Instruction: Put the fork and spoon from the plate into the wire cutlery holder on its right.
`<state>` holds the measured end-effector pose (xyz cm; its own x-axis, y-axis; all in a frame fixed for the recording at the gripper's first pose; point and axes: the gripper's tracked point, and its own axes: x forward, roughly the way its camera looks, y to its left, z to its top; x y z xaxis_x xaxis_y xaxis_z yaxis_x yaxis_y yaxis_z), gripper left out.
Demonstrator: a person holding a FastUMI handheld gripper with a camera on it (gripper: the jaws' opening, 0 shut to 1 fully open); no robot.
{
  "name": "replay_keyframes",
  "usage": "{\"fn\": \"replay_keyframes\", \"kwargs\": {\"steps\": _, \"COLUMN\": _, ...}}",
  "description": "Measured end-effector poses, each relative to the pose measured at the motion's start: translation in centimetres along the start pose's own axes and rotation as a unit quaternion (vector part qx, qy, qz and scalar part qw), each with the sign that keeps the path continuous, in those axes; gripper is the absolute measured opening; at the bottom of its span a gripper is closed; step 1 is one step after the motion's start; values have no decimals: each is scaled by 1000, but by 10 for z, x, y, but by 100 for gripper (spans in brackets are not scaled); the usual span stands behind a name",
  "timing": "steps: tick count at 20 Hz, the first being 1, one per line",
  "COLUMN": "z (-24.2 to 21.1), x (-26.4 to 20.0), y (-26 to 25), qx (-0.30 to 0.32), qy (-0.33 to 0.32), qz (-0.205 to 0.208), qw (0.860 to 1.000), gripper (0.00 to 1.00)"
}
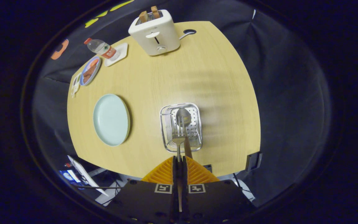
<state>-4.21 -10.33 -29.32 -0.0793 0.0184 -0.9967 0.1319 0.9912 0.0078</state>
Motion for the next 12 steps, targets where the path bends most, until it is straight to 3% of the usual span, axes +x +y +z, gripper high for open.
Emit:
{"fn": "replay_keyframes", "kwargs": {"steps": 5, "z": 7, "x": -1, "y": 2, "qx": 8, "qy": -17, "qz": 9, "qw": 1000, "gripper": 12}}
{"fn": "replay_keyframes", "kwargs": {"steps": 6, "z": 9, "x": -2, "y": 4, "qx": 8, "qy": -25, "qz": 11, "qw": 1000, "gripper": 17}}
{"fn": "replay_keyframes", "kwargs": {"steps": 10, "z": 27, "x": -21, "y": 21, "qx": -13, "qy": -100, "qz": 41, "qw": 994, "gripper": 68}}
{"fn": "replay_keyframes", "kwargs": {"steps": 12, "z": 42, "x": -37, "y": 32, "qx": -28, "qy": -154, "qz": 53, "qw": 986, "gripper": 82}}
